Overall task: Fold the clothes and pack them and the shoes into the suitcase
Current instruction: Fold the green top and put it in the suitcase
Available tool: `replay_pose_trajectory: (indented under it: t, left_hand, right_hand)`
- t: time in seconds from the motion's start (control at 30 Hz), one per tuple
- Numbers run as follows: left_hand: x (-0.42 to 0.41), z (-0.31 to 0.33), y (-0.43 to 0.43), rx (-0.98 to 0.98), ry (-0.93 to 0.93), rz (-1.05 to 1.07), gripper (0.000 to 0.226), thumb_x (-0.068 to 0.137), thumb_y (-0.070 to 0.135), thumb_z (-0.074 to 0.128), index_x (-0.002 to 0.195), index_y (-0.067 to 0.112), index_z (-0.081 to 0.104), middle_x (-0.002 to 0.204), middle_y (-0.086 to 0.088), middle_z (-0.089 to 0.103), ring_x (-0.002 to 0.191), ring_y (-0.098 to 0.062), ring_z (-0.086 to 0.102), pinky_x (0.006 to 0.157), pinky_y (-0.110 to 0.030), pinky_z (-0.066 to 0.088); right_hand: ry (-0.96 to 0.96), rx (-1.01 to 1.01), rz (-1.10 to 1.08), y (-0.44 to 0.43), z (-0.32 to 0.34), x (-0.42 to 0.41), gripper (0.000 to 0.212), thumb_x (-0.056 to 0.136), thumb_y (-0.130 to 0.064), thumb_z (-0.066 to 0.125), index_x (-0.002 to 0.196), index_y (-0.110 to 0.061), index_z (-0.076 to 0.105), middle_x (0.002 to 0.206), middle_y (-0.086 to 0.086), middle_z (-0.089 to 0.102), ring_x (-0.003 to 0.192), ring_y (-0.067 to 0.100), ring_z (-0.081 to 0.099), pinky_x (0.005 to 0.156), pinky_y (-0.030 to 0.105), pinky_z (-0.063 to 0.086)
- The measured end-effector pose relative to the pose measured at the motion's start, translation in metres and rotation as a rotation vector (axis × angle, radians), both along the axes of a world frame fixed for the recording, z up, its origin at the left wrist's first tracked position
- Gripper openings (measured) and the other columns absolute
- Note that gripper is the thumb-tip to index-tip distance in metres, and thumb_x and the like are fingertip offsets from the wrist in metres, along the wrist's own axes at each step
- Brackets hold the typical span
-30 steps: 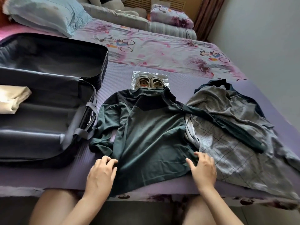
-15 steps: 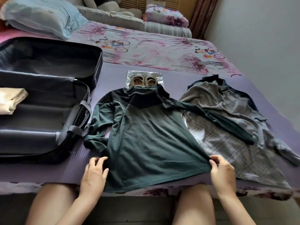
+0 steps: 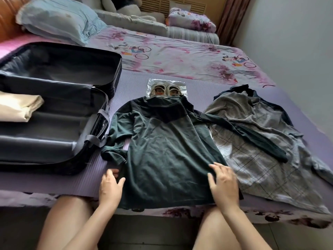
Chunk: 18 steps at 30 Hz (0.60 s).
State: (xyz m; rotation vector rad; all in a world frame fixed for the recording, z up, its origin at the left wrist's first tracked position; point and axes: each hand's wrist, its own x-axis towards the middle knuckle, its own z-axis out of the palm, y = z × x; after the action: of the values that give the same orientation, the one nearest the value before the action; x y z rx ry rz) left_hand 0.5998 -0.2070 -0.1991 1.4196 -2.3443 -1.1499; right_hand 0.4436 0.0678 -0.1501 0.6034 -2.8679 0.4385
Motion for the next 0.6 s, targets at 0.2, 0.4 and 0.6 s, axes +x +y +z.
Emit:
replay_pose_trajectory:
  t: [0.2,0.4,0.6]
  left_hand:
    - [0.004,-0.002,-0.007,0.051,0.044,0.006,0.021,0.083,0.010,0.067,0.101,-0.001,0.063,0.087,-0.014,0.063,0.090,-0.033,0.058,0.081,-0.037,0.042]
    - [0.007,0.002,-0.013,0.181,0.200,0.019,0.015,0.087,0.013,0.064,0.099,0.006,0.062,0.090,-0.006,0.062,0.088,-0.022,0.056,0.078,-0.029,0.040]
    - [0.011,0.000,-0.023,0.371,0.266,0.095,0.022,0.078,0.009,0.073,0.088,0.016,0.055,0.086,0.000,0.064,0.090,-0.022,0.062,0.084,-0.033,0.046]
  right_hand:
    - [-0.206,0.147,0.494,-0.080,-0.017,0.021,0.052,0.099,-0.037,0.043,0.148,-0.025,0.028,0.157,-0.008,0.016,0.147,0.016,0.008,0.114,0.026,-0.007]
    - [-0.307,0.344,0.637,-0.121,-0.040,0.031,0.067,0.090,-0.056,0.008,0.151,-0.029,0.017,0.159,-0.009,0.007,0.147,0.015,0.003,0.116,0.030,-0.002]
    - [-0.348,0.456,0.457,-0.095,-0.049,0.020,0.061,0.088,-0.056,0.022,0.129,-0.029,0.058,0.138,-0.012,0.050,0.126,0.011,0.051,0.091,0.036,0.053]
